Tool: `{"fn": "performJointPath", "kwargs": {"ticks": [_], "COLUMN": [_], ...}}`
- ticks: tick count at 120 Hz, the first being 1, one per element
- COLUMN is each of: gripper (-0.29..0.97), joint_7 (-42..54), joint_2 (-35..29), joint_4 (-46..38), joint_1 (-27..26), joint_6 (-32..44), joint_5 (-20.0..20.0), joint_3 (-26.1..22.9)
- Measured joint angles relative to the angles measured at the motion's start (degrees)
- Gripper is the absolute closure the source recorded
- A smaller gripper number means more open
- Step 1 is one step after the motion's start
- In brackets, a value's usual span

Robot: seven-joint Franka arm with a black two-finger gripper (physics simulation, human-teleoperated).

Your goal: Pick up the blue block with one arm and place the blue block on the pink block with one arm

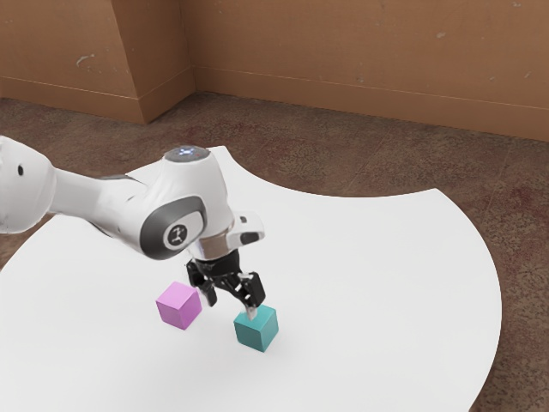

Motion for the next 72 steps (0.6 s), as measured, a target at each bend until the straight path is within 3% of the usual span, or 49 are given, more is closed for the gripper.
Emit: {"fn": "performJointPath", "kwargs": {"ticks": [72], "gripper": [0.0], "joint_7": [-0.18], "joint_2": [7.73], "joint_4": [4.38], "joint_1": [-1.12], "joint_6": [0.77], "joint_5": [-1.48], "joint_3": [-0.26]}}
